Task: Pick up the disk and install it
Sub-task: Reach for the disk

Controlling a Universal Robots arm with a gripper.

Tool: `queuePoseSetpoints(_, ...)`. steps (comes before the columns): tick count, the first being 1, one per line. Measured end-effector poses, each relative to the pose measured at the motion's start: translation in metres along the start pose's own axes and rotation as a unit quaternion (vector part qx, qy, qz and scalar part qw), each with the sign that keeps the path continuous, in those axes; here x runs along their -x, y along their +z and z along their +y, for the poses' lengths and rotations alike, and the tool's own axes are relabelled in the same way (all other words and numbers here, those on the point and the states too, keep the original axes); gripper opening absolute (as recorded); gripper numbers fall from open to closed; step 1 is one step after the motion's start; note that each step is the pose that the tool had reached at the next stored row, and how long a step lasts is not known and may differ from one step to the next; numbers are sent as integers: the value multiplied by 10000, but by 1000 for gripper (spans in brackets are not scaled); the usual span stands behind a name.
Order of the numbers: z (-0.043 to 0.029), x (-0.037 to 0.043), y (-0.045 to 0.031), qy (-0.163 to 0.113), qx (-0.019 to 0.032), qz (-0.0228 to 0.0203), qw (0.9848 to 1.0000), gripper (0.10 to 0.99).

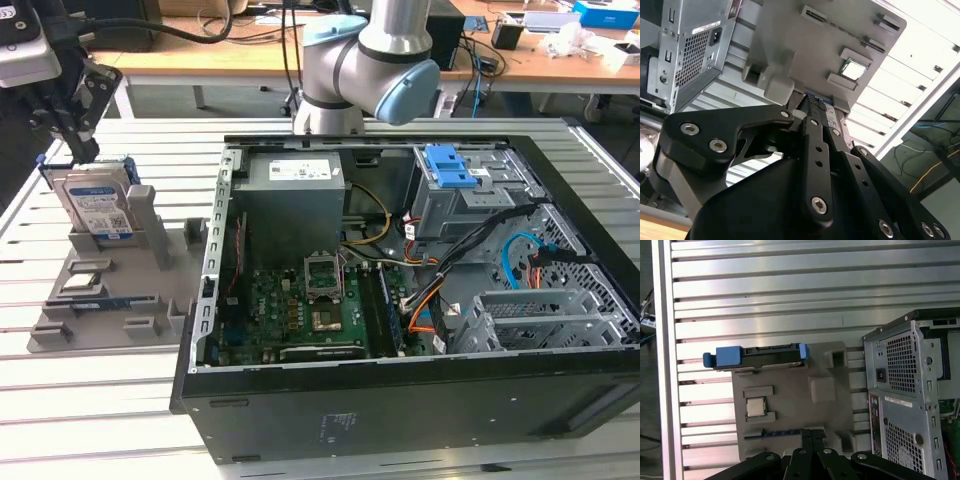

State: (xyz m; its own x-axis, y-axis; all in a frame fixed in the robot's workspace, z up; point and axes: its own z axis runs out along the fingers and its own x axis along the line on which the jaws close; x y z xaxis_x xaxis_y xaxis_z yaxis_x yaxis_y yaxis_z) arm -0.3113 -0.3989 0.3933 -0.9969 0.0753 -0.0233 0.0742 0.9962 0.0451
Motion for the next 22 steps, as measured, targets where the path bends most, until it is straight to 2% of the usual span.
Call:
queuePoseSetpoints(3,-7,-93,-3,0,0,0,10000,106)
queuePoseSetpoints(6,-18,-252,-7,0,0,0,10000,106)
queuePoseSetpoints(8,-21,-317,-9,0,0,0,10000,106)
queuePoseSetpoints(12,-13,-534,-13,0,0,0,10000,106)
queuePoseSetpoints(14,-3,-582,-14,-1,0,0,10000,106)
queuePoseSetpoints(19,66,-705,-13,0,-2,-1,10000,106)
queuePoseSetpoints(22,141,-815,-13,0,-4,0,10000,106)
